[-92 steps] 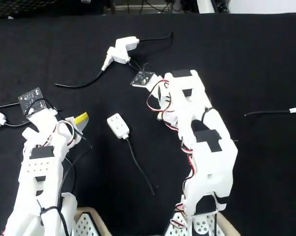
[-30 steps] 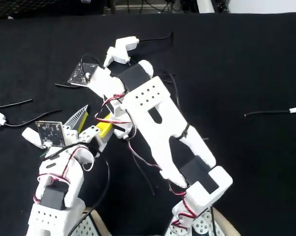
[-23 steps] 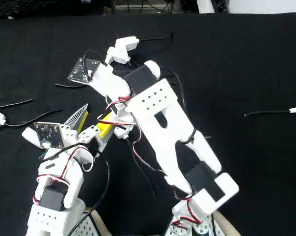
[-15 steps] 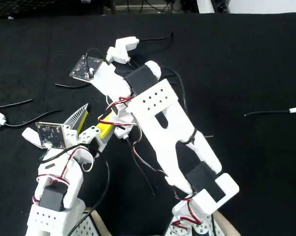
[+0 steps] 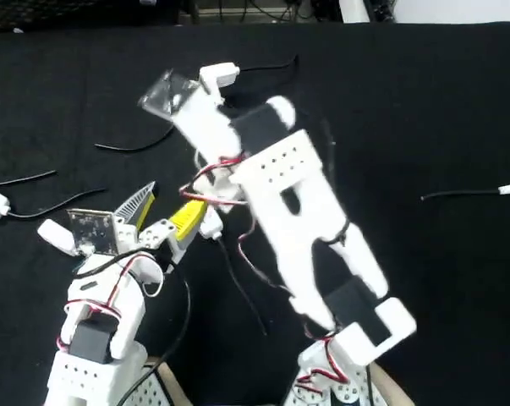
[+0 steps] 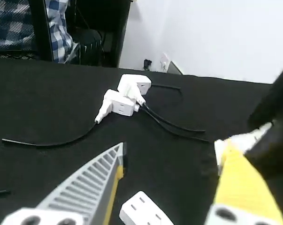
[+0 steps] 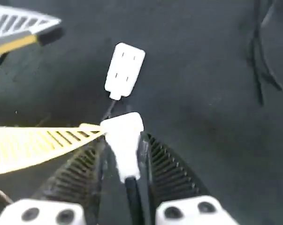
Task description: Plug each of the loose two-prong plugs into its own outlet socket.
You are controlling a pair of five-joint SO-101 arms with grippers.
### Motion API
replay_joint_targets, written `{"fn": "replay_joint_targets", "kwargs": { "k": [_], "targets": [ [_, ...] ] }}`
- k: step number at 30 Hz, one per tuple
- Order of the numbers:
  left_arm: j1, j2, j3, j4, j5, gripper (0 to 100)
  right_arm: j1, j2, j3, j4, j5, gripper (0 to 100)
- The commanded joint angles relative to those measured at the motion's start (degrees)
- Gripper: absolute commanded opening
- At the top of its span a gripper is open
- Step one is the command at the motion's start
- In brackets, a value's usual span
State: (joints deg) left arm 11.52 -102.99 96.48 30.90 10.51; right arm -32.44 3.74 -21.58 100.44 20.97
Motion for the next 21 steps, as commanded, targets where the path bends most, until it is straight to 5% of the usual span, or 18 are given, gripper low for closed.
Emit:
{"fn": "replay_joint_targets", "kwargs": {
  "k": [1,13,21],
  "targets": [
    [2.95,0.79,0.92,2.2,-1.58,33,1.93,-5.67,-6.73,0.79,-1.05,1.2],
    [0.04,0.79,0.92,2.11,-1.58,33,1.93,-6.29,-6.37,0.79,-0.97,1.2],
    [-9.01,0.53,0.92,5.01,-1.58,33,3.52,-4.0,-6.29,0.88,-4.92,1.2]
  ]
}}
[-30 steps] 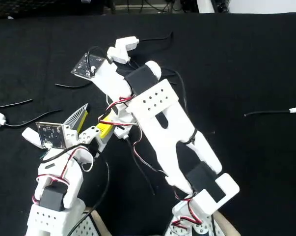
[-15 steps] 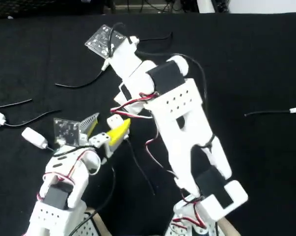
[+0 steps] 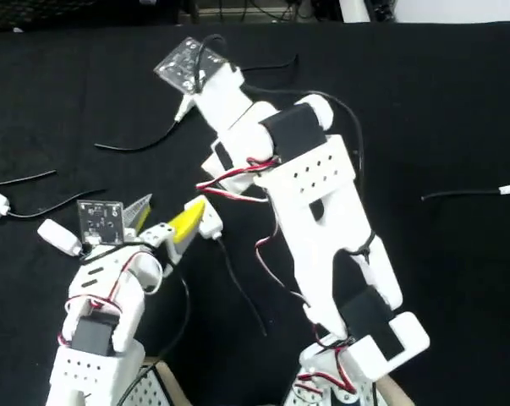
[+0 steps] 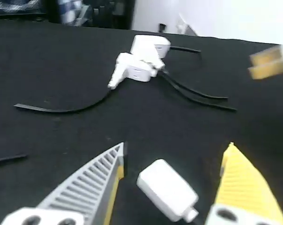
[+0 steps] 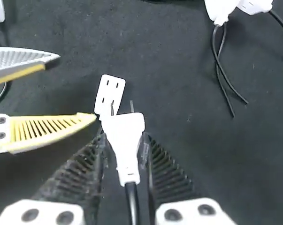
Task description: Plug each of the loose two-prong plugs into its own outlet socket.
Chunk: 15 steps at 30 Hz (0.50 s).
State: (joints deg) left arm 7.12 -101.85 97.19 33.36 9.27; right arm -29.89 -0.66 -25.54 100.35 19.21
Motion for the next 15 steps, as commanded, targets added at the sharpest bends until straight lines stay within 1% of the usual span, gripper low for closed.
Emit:
{"fn": "replay_joint_targets", "kwargs": {
  "k": [1,3,6,10,13,15],
  "targets": [
    [-6.29,-0.79,0.13,3.34,-0.35,33,0.79,1.54,-2.51,0.97,-3.78,1.2],
    [-10.15,-0.88,-0.22,3.87,-0.35,33,0.62,4.62,-3.38,0.97,-4.92,1.2],
    [-13.67,-0.88,0.04,3.96,-0.35,33,0.62,9.54,-6.02,0.97,-7.38,1.2],
    [-16.04,-0.44,0.22,4.13,-0.35,33,-0.62,15.43,-8.84,0.97,-9.41,1.2],
    [-16.04,-0.88,-0.22,6.86,-0.35,33,-3.16,18.51,-9.01,0.97,-9.76,1.2],
    [-16.48,-0.88,-0.4,8.44,-0.44,33,-4.48,20.62,-8.84,0.88,-11.78,1.2]
  ]
}}
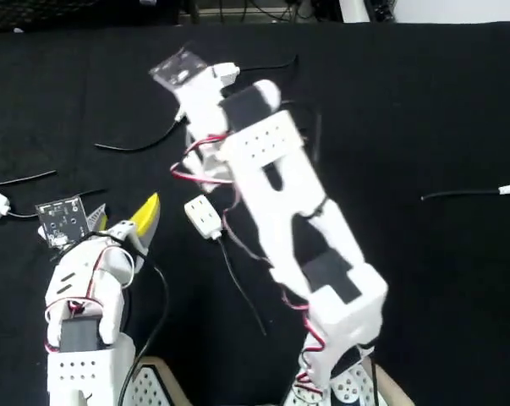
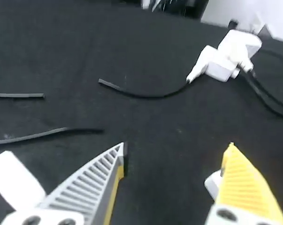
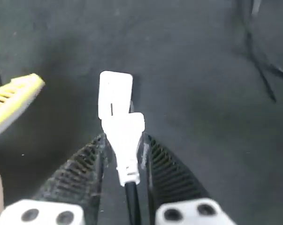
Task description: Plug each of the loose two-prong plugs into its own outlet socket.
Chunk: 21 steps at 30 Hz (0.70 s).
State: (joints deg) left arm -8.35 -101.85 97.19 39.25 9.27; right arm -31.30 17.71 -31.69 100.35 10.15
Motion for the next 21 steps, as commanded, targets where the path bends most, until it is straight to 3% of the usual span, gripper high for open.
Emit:
{"fn": "replay_joint_targets", "kwargs": {
  "k": [1,14,21],
  "targets": [
    [-1.27,-0.88,-0.4,2.99,-0.44,33,-3.43,3.47,-2.86,0.88,-3.25,1.2],
    [-2.86,-0.97,-0.22,3.34,-2.37,33,-3.6,14.2,-3.38,-2.02,-3.43,1.2],
    [-1.19,-0.97,0.04,3.34,-2.37,33,-3.6,21.23,-14.2,-0.26,-3.43,1.2]
  ]
}}
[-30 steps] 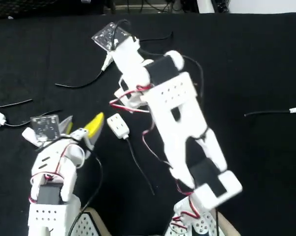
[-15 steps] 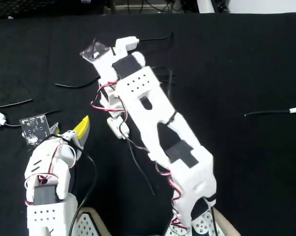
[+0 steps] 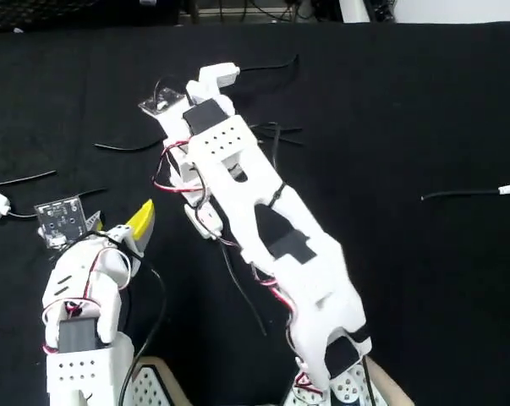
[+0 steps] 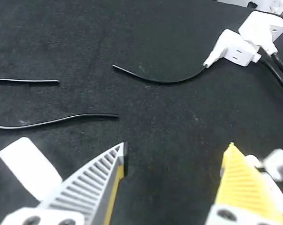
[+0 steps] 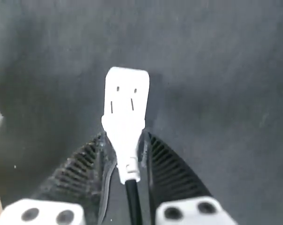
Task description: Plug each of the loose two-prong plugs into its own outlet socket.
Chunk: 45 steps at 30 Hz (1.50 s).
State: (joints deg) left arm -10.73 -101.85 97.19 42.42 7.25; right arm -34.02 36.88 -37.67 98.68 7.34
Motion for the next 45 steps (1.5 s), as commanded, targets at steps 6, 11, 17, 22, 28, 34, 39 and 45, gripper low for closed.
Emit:
{"fn": "replay_joint_targets", "kwargs": {
  "k": [6,11,17,22,28,34,39,45],
  "targets": [
    [1.27,-0.97,0.13,0.18,-0.35,33,-0.88,8.48,-14.02,2.37,-0.62,1.2],
    [1.27,-0.97,0.13,-0.18,-0.35,33,-0.79,8.84,-13.76,2.46,-0.7,1.2],
    [1.36,-0.97,0.13,-0.26,-0.35,33,-0.79,2.77,-13.58,2.55,-0.26,1.2],
    [1.36,-0.97,-0.04,-0.44,-0.09,33,-2.99,-6.99,-6.46,2.55,4.66,1.2],
    [2.24,-0.97,0.22,-5.1,0.0,33,-8.88,-23.6,11.03,2.37,7.91,1.2],
    [9.8,-0.88,0.22,-4.66,-0.09,33,-10.9,-33.71,17.89,2.11,8.44,1.2],
    [12.88,-0.88,0.22,-4.66,-0.26,33,-10.99,-34.33,18.07,2.11,8.26,1.2],
    [12.88,-0.88,0.22,-4.66,-0.09,33,-10.73,-33.1,17.98,-0.09,6.68,1.2]
  ]
}}
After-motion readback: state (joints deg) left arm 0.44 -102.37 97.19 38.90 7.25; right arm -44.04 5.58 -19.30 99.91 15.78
